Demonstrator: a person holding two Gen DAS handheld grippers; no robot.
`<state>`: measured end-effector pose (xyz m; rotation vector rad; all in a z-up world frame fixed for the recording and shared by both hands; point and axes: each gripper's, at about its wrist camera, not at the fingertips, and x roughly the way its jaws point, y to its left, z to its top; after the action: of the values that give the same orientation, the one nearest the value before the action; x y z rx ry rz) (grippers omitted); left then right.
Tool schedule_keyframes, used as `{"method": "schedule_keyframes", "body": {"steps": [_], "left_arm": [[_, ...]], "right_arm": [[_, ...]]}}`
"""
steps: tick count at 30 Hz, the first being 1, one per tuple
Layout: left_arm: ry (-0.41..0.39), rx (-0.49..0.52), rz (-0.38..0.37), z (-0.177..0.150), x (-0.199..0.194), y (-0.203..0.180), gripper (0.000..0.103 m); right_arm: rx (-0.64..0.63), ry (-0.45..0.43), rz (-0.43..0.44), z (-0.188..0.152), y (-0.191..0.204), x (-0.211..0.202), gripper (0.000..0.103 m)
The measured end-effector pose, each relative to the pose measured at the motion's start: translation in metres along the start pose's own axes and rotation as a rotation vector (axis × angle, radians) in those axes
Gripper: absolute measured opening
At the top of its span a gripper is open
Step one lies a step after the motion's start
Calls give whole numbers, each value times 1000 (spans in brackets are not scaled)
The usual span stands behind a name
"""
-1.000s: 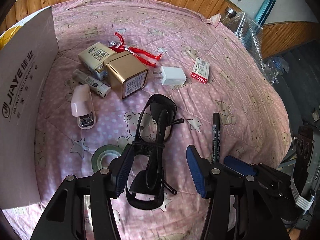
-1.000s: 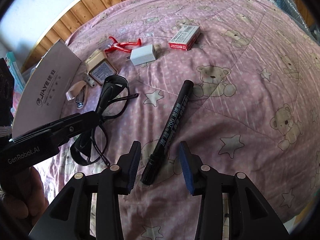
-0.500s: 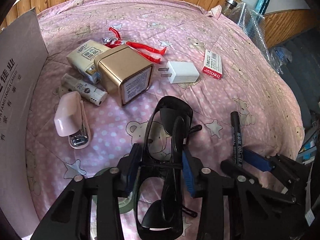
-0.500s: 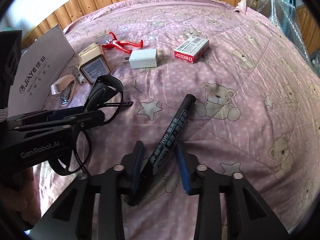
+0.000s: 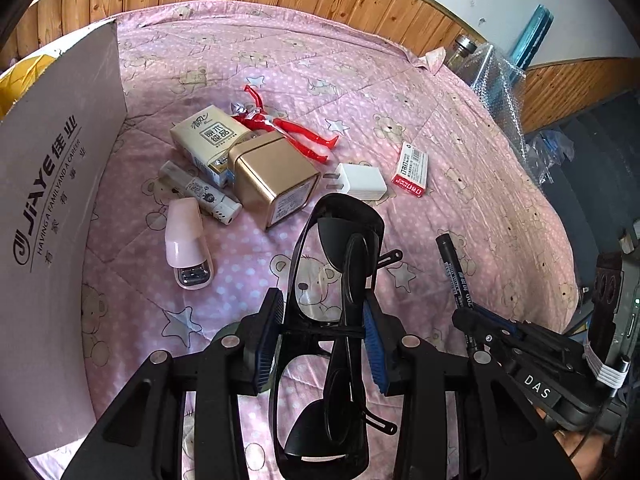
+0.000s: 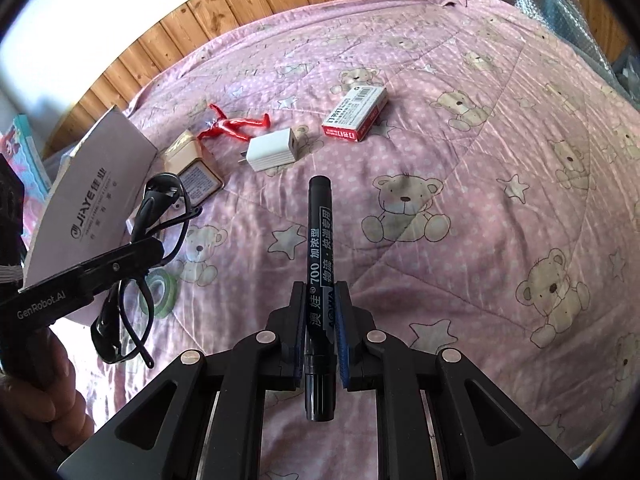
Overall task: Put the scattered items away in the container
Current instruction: 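Lift the glasses and marker and carry both toward the white box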
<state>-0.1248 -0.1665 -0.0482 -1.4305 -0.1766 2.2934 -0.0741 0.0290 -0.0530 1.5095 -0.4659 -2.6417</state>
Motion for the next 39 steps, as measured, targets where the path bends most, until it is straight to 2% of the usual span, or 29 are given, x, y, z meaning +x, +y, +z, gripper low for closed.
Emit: {"method": "schedule_keyframes", "body": {"steps": [12, 20, 25, 39], "left_arm": [[-35, -5, -19, -24, -32, -9, 40], [-100, -3, -39, -32, -63, -13, 40], [-111, -10, -56, -44, -76, -11, 40], [-241, -82, -95, -52, -133, 17, 40]], "right_arm": [[-56, -18, 5, -15, 17, -24, 14], [-87, -47, -8, -27, 29, -44, 14], [-99, -40, -6, -37, 38, -51, 14], [-204, -75, 7, -43, 81, -68, 14]]}}
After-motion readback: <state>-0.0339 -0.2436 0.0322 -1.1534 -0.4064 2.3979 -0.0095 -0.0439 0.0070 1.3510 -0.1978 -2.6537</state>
